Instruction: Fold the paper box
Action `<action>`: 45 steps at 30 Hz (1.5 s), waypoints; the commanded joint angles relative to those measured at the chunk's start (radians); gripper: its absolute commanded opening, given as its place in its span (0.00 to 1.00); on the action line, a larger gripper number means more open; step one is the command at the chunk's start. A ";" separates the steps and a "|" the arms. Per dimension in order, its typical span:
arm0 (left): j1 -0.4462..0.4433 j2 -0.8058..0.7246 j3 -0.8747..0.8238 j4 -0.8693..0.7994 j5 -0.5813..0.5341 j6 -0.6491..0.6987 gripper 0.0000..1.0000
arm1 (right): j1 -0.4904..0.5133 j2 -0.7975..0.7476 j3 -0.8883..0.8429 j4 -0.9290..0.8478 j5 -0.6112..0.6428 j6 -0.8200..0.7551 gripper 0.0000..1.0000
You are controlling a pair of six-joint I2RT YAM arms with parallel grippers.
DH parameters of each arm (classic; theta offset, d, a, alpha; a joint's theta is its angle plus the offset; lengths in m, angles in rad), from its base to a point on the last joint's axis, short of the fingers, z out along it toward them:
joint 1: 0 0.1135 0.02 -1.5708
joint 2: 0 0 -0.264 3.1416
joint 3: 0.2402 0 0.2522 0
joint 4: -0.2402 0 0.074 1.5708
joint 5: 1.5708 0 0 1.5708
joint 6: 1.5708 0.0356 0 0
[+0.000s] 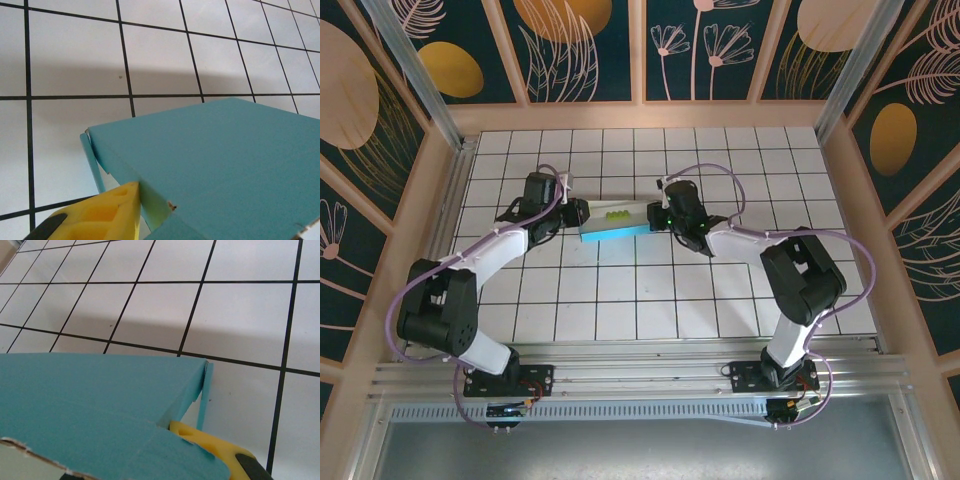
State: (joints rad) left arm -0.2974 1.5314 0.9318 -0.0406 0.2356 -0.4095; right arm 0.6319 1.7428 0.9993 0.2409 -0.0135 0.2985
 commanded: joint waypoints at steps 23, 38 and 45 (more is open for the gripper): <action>-0.050 -0.140 -0.244 0.185 0.125 -0.133 0.35 | 0.075 -0.095 -0.114 0.029 -0.002 0.023 0.22; -0.058 -0.313 -0.347 0.180 0.120 -0.186 0.52 | 0.086 -0.316 -0.218 -0.030 -0.027 0.088 0.56; -0.059 -0.530 -0.274 -0.035 -0.018 -0.226 0.54 | 0.042 -0.459 -0.186 -0.142 -0.094 0.229 0.64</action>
State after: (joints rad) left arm -0.3504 1.0466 0.5919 0.0372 0.3000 -0.6033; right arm 0.7013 1.3029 0.7731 0.1692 -0.0673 0.4389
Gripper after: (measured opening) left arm 0.542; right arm 0.633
